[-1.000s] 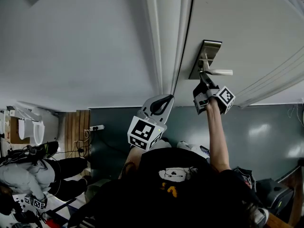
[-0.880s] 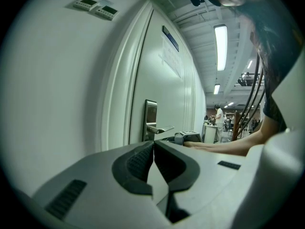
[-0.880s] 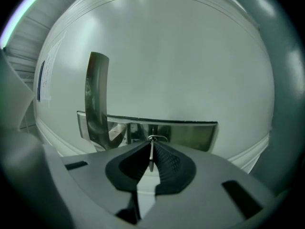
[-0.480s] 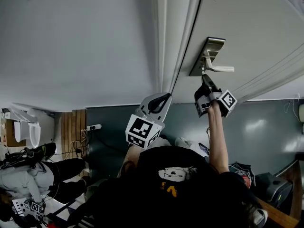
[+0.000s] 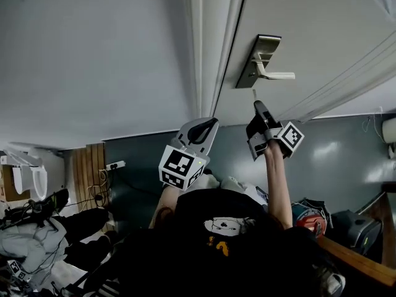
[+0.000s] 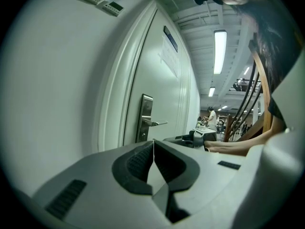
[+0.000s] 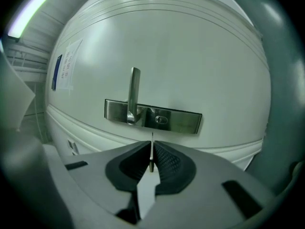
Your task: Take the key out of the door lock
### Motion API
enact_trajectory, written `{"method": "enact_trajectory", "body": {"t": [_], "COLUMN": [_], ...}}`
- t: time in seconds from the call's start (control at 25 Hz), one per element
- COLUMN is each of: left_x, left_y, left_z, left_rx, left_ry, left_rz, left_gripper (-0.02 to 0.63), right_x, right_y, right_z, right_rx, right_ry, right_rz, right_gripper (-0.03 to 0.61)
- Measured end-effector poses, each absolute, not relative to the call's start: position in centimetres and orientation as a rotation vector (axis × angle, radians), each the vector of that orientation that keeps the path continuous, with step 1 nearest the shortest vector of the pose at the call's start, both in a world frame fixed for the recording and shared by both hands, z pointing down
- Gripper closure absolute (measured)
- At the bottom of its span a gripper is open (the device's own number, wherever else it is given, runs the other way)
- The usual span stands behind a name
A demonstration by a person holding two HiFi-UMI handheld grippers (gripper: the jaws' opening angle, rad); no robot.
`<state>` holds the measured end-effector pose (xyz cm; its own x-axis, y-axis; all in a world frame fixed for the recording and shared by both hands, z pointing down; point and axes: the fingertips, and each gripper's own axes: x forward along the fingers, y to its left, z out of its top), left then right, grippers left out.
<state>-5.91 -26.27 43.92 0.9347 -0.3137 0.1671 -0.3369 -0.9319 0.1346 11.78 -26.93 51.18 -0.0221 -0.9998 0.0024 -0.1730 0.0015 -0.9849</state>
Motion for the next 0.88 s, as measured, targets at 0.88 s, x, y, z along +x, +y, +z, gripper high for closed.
{"method": "enact_trajectory", "body": {"t": [0.88], "left_x": [-2.1], "left_y": [-15.5], "left_z": [44.2], "left_rx": [2.945], "left_ry": [-0.436], "left_rz": [0.285], "left_gripper": [0.604], "right_x": [10.9], "right_y": [-13.5], "right_z": [48.8], "right_rx": [-1.334], "right_ry": [1.464], "right_rz": [-1.117], "right_gripper": [0.557]}}
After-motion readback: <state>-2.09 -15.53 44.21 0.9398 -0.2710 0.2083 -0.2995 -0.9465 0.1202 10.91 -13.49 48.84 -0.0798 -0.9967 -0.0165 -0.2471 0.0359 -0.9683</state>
